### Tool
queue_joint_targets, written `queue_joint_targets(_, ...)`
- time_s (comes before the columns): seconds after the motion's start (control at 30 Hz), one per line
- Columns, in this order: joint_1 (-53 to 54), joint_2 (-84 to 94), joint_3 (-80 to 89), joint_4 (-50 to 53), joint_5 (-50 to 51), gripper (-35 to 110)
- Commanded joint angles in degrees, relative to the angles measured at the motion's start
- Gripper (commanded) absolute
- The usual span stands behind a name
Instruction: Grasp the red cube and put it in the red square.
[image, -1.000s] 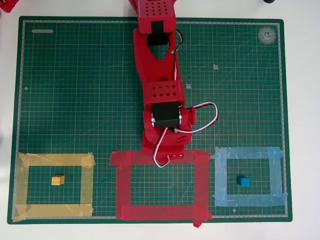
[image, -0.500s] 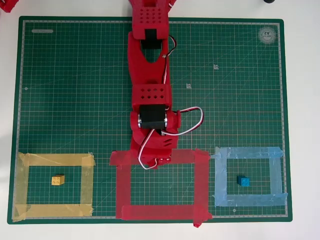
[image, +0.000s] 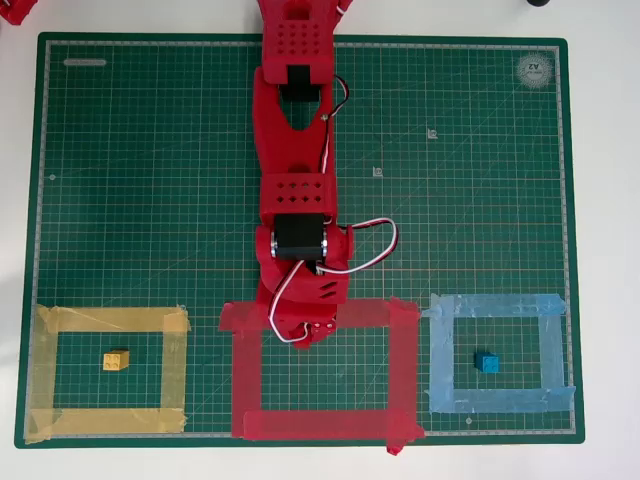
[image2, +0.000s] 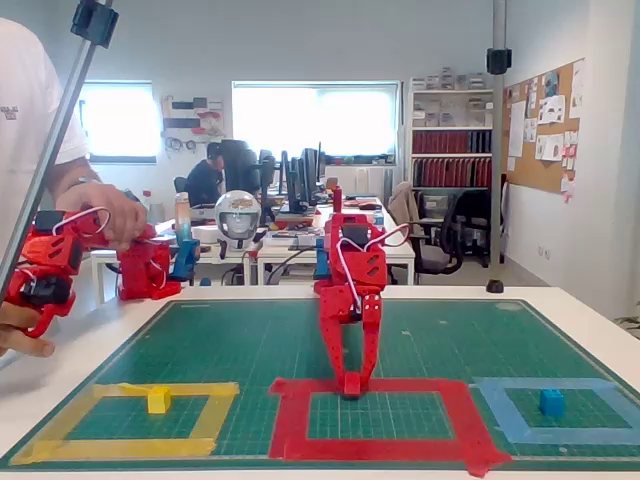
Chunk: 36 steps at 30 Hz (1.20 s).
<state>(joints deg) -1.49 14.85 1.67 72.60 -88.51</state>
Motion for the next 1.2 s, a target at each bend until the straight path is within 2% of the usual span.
queue_joint_targets(0.0,0.4,1.4,-4.7,-0.9,-0.9,-1)
queue_joint_targets(1.17,1.1,1.3,-3.5,-0.9,-0.9,11)
